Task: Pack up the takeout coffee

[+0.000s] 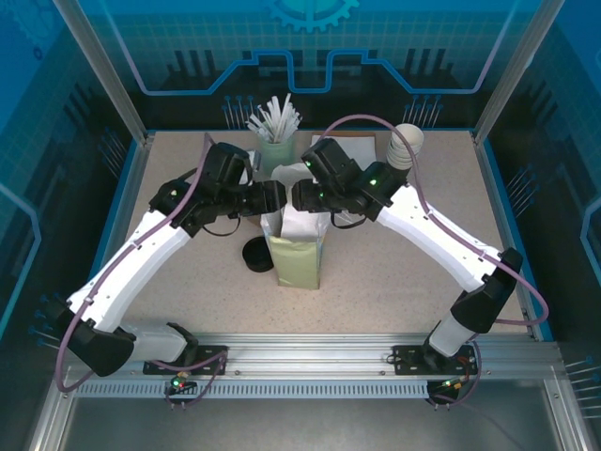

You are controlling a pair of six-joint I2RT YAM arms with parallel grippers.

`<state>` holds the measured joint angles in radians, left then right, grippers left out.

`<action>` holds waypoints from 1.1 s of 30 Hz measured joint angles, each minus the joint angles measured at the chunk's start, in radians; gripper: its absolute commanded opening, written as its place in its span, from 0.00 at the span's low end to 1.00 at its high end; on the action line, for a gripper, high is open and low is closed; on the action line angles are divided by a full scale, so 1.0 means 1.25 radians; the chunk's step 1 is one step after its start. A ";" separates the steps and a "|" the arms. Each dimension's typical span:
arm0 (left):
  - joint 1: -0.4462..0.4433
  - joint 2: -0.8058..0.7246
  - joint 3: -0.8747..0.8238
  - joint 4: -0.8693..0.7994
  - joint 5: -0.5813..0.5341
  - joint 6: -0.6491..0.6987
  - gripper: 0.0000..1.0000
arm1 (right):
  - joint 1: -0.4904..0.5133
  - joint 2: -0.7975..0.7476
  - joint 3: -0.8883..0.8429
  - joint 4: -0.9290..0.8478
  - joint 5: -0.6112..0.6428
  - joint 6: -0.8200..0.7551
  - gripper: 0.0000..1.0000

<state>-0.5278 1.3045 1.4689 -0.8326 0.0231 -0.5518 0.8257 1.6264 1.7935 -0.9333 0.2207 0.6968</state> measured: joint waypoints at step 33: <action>0.162 -0.511 -0.495 0.360 -0.409 0.269 0.99 | -0.458 -0.559 -0.654 0.261 0.097 -0.290 1.00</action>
<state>-0.3256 0.6659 0.8505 -0.3832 -0.4877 -0.2150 0.2527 0.9272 0.9764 -0.6067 0.3420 0.3347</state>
